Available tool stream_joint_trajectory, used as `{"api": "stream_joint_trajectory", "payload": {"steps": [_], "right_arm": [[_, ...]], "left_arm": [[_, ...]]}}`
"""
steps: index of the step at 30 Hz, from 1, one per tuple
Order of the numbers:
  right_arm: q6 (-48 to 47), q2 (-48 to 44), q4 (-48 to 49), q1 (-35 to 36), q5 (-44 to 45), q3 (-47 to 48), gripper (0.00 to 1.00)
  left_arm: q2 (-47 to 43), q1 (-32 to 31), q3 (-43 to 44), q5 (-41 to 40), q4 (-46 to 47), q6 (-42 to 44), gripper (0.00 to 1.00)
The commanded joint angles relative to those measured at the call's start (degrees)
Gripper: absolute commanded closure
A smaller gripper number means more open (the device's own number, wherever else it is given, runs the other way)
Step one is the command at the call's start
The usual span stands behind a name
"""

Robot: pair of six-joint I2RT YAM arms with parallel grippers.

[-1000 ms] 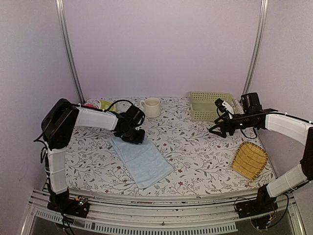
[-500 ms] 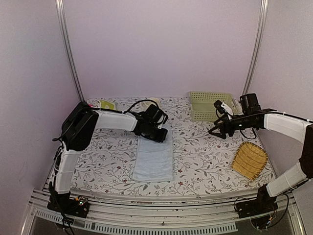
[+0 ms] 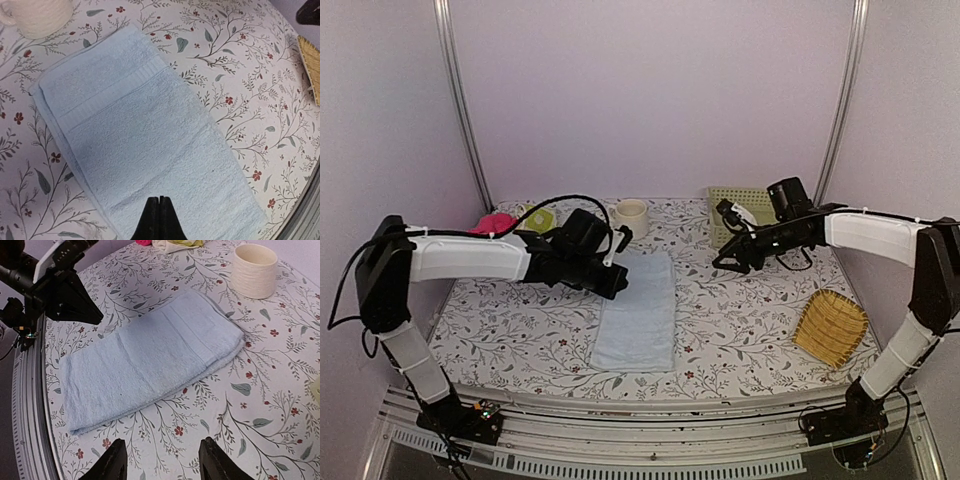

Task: Roll the towels
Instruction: Adjust the towel at the center of the board.

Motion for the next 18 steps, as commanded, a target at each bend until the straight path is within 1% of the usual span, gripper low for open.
{"api": "stream_joint_trajectory", "payload": {"steps": [1,5,9,13,18], "right_arm": [[3.4,9.5,-3.4,5.9,-0.8,7.7,0.52],[5.3,20.0,-4.8,9.3,-2.3,16.4,0.59],[6.6,27.1,-6.0,11.2,-2.7,21.2,0.62],[6.6,32.6,-7.7,12.1,-0.5,24.0,0.64],[6.6,38.9,-11.1,12.1,7.0,30.6,0.67]], "left_arm": [[-6.5,-3.1,-13.0,0.2,3.2,-4.8,1.00],[-9.4,-5.5,-19.1,-0.7,2.8,-7.8,1.00],[-10.0,-8.1,-22.4,-1.8,1.9,-9.9,1.00],[-9.7,-11.0,-24.2,-1.3,3.1,-10.8,1.00],[-6.0,-14.0,-22.9,1.1,6.6,-10.8,1.00]]}}
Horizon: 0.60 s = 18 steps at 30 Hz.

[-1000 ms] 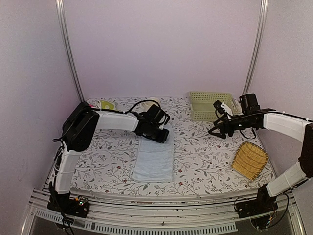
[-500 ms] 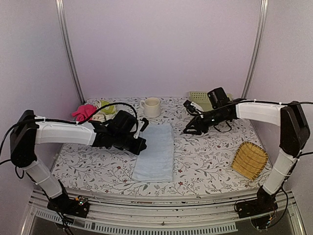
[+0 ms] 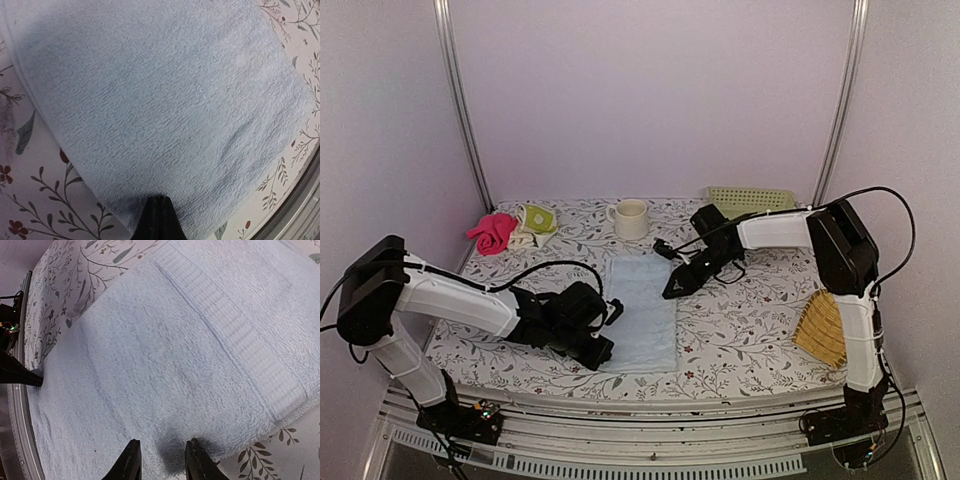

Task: Roll the towels
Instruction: Adjust the towel at the center of the board.

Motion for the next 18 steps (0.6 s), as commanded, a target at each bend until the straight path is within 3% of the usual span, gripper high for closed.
{"api": "stream_joint_trajectory", "payload": {"steps": [1,8,12,16,18], "right_arm": [[0.2,4.4,-3.4,0.0,7.1,5.5,0.67],[-0.6,7.3,-3.1,-0.1,9.8,9.0,0.68],[-0.6,5.7,-4.5,-0.1,7.8,8.5,0.68],[-2.6,-2.1,-5.2,-0.1,4.0,5.3,0.64],[-3.9,-6.8,-5.4,0.0,3.3,2.1,0.63]], "left_arm": [[3.8,-2.9,1.5,2.4,4.1,-0.9,1.00],[9.2,-4.7,5.6,0.7,4.5,-2.0,1.00],[7.4,-4.8,5.6,-1.4,3.2,-1.8,1.00],[1.0,-5.9,4.3,-4.7,3.4,2.6,1.00],[-2.3,-7.0,3.2,-6.9,4.3,6.3,0.79]]}}
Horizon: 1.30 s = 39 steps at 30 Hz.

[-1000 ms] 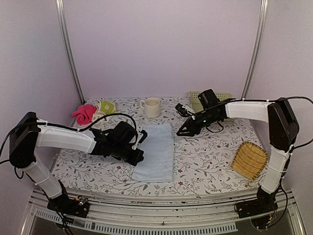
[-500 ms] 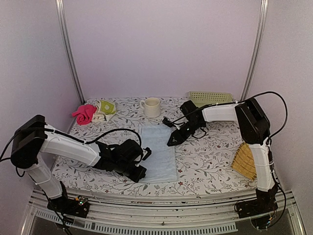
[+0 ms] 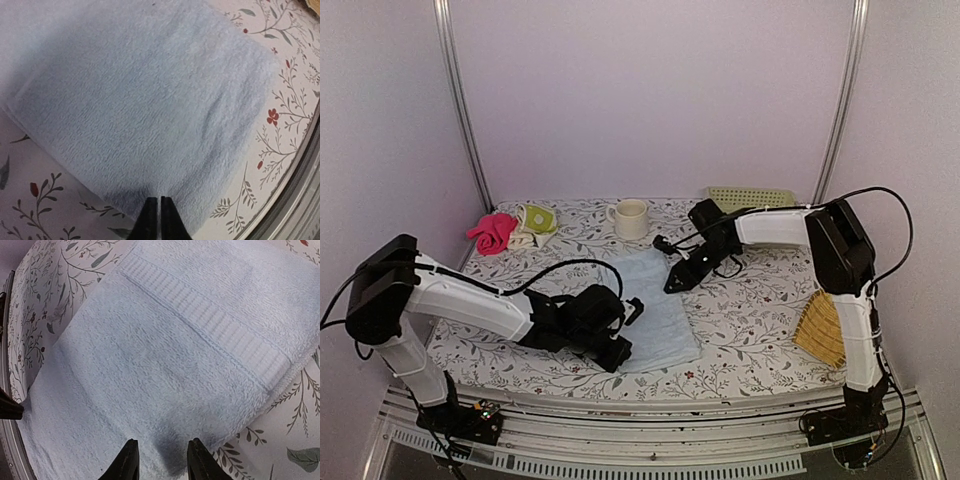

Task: Roll the towels
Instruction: Adjust the towel at the center of the board, then roll the towel at the center of the board.

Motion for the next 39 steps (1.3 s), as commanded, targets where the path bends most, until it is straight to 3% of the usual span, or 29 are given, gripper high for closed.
{"api": "stream_joint_trajectory", "payload": {"steps": [1,2,5,8,13,18,21,29,39], "right_arm": [[-4.1,-12.5,-2.1,-0.1,-3.4,-4.9,0.63],[-5.2,-15.1,-1.8,-0.1,-4.0,-6.8,0.62],[-10.2,-23.8,0.7,-0.1,-5.7,-15.6,0.58],[-16.3,-30.8,4.7,0.0,-8.8,-24.6,0.54],[-24.9,-37.7,8.4,3.4,-7.8,-35.1,0.52],[-29.3,-41.4,15.5,10.7,1.7,-42.4,0.57],[-30.5,-40.0,17.5,13.4,4.8,-42.6,0.59],[-32.0,-33.7,19.4,19.5,10.6,-42.8,0.62],[-30.9,-30.0,20.3,20.3,13.4,-43.1,0.65]], "left_arm": [[-8.1,-2.8,-2.2,-6.4,0.2,7.3,0.65],[-9.5,-3.3,-2.8,-7.6,0.5,8.8,0.55],[-13.4,-3.7,-6.1,-9.9,2.5,11.9,0.40],[-17.1,-3.4,-9.3,-10.2,4.8,12.5,0.18],[-22.0,-1.7,-14.0,-7.0,8.9,10.5,0.19],[-25.7,0.6,-20.2,-3.1,15.7,6.3,0.23],[-26.1,1.2,-21.9,-1.5,18.4,3.9,0.25],[-23.1,4.3,-20.1,-3.0,14.4,-0.5,0.25],[-19.5,6.3,-18.9,-0.7,15.0,-1.7,0.28]]}}
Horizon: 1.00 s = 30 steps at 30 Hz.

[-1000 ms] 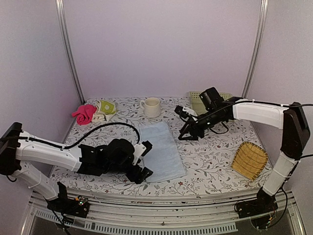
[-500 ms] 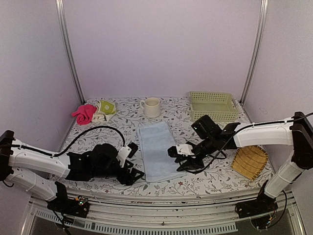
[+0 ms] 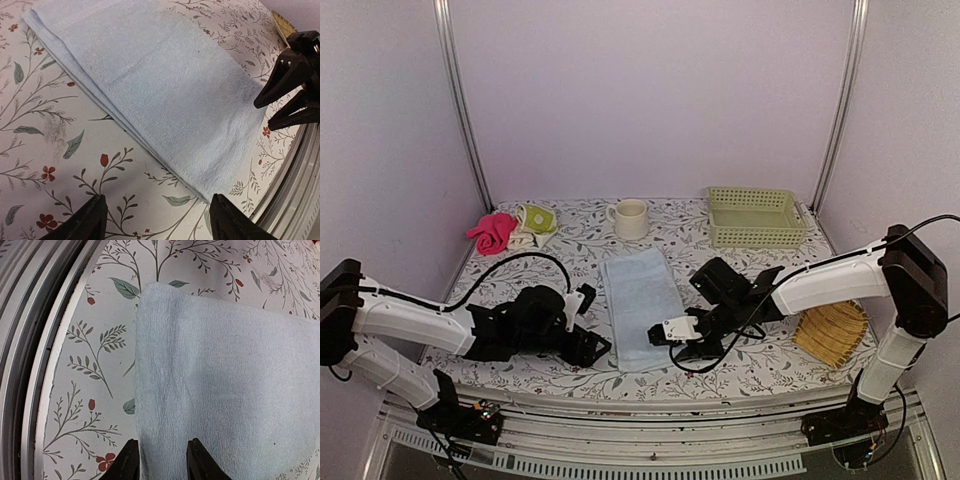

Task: Roll the towels
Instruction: Roll the towel at the center of the board.

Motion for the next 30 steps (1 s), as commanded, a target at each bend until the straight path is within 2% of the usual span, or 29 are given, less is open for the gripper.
{"api": "stream_joint_trajectory", "payload": {"steps": [1,8,13,23,25,28,30], "right_arm": [[0.1,1.1,1.1,0.3,1.9,-0.7,0.66],[-0.4,1.2,-0.2,0.3,0.3,-0.9,0.66],[-1.5,2.4,-3.0,0.3,-2.6,-0.2,0.63],[0.3,7.0,-2.8,0.3,2.5,1.1,0.64],[0.5,7.5,-2.8,0.3,3.0,1.2,0.67],[0.6,8.3,-3.8,0.3,3.0,1.9,0.84],[0.6,8.3,-5.4,0.3,1.8,2.5,0.92]], "left_arm": [[1.6,0.3,1.8,1.1,0.3,-0.5,0.28],[1.7,0.7,1.6,0.7,0.6,-0.2,0.28],[1.5,1.0,1.3,0.4,0.3,-0.2,0.28],[1.3,1.2,1.2,0.1,-0.3,0.2,0.28],[1.2,1.2,1.2,0.0,-0.3,0.2,0.28],[1.0,1.2,1.1,0.0,-0.3,0.3,0.28],[0.5,1.2,1.0,0.3,-0.3,0.7,0.28]]}}
